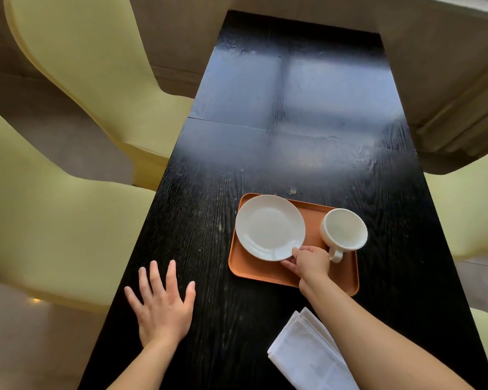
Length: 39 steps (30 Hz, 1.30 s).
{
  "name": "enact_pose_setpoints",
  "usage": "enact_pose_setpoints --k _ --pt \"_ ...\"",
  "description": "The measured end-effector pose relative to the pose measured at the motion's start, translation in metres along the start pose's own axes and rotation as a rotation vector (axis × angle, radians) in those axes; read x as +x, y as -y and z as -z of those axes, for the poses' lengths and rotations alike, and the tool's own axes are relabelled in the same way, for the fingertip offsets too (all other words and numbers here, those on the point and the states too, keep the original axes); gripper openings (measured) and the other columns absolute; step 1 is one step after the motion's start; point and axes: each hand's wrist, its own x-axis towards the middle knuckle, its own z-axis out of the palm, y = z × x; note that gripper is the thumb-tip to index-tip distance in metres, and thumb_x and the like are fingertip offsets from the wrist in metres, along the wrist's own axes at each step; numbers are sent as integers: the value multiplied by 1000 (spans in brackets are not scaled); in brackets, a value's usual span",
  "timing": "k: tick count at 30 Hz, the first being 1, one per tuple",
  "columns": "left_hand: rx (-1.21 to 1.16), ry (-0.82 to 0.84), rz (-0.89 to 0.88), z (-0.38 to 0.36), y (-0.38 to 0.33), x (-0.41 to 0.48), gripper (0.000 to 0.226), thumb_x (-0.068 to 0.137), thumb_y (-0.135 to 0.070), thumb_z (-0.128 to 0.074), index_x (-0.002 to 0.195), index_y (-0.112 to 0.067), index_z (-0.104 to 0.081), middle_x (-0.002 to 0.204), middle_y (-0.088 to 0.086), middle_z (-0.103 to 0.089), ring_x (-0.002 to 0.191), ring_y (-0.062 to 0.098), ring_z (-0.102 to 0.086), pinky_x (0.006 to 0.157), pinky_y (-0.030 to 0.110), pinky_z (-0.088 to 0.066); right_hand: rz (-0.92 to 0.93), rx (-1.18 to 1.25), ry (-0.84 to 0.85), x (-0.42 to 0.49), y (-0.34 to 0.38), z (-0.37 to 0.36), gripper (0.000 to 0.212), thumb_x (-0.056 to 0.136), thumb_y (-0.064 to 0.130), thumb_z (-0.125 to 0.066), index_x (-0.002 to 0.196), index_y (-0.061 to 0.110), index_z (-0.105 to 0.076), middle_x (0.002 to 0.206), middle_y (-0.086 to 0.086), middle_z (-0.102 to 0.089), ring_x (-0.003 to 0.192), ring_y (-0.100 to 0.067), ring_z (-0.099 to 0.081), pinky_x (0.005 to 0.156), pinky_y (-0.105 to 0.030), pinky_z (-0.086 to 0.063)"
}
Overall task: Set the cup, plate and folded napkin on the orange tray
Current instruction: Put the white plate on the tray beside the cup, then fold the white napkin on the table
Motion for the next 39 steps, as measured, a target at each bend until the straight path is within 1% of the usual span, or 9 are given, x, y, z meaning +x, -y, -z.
enact_pose_setpoints --k 13,22,25,27,28,31,34,36,39 --pt "-16 5 16 -2 1 1 75 85 -63 -30 149 -24 -35 157 18 -30 149 38 -17 115 67 -13 37 -170 3 8 -12 6 4 98 10 -66 102 8 -66 94 -11 -74 57 -17 -77 73 -40 -68" --pt "-9 66 17 5 -3 -1 71 93 -60 -38 154 -24 -24 162 17 -20 151 37 -7 118 67 -7 150 -222 39 -5 -11 14 13 99 19 -65 110 16 -58 90 -7 -74 69 -19 -79 80 -42 -67" --pt "-20 153 30 19 -6 1 73 95 -58 -36 156 -23 -16 164 17 -12 152 37 0 118 64 -4 210 -211 54 -21 -6 34 9 98 16 -66 106 14 -62 91 -8 -74 71 -19 -78 75 -37 -67" --pt "-69 188 50 33 -15 -4 71 95 -52 -45 154 -17 -24 162 19 -20 151 37 -8 120 60 -13 265 -224 65 -37 -10 59 2 98 14 -65 99 16 -66 91 -9 -74 75 -19 -78 72 -35 -66" --pt "-110 182 37 42 -23 -11 68 94 -48 -51 151 -15 -32 157 19 -30 148 37 -18 118 57 -21 293 -251 59 -46 -14 74 5 98 14 -65 97 18 -67 91 -8 -74 76 -19 -78 71 -34 -66" --pt "-266 227 -69 56 -53 -44 53 93 -43 -58 138 -17 -51 135 10 -54 125 27 -48 103 43 -44 331 -355 12 -66 -38 129 9 96 14 -65 99 21 -70 90 -4 -74 78 -17 -75 69 -33 -64" --pt "-369 381 -158 58 -86 -78 52 93 -44 -59 138 -19 -53 129 4 -57 119 19 -54 98 35 -48 321 -452 -77 -76 -66 180 10 96 16 -67 105 20 -70 92 1 -72 82 -15 -71 69 -36 -64" --pt "-390 454 -156 58 -103 -89 56 92 -44 -60 140 -18 -50 129 5 -57 119 20 -56 98 34 -49 306 -499 -144 -79 -83 207 12 96 20 -68 107 22 -69 95 4 -70 88 -16 -69 77 -42 -64" --pt "-367 525 -140 55 -123 -94 64 90 -46 -61 144 -15 -46 135 9 -54 123 22 -55 100 38 -49 255 -552 -233 -79 -110 238 20 95 22 -69 115 19 -70 96 7 -67 93 -15 -64 79 -35 -54"
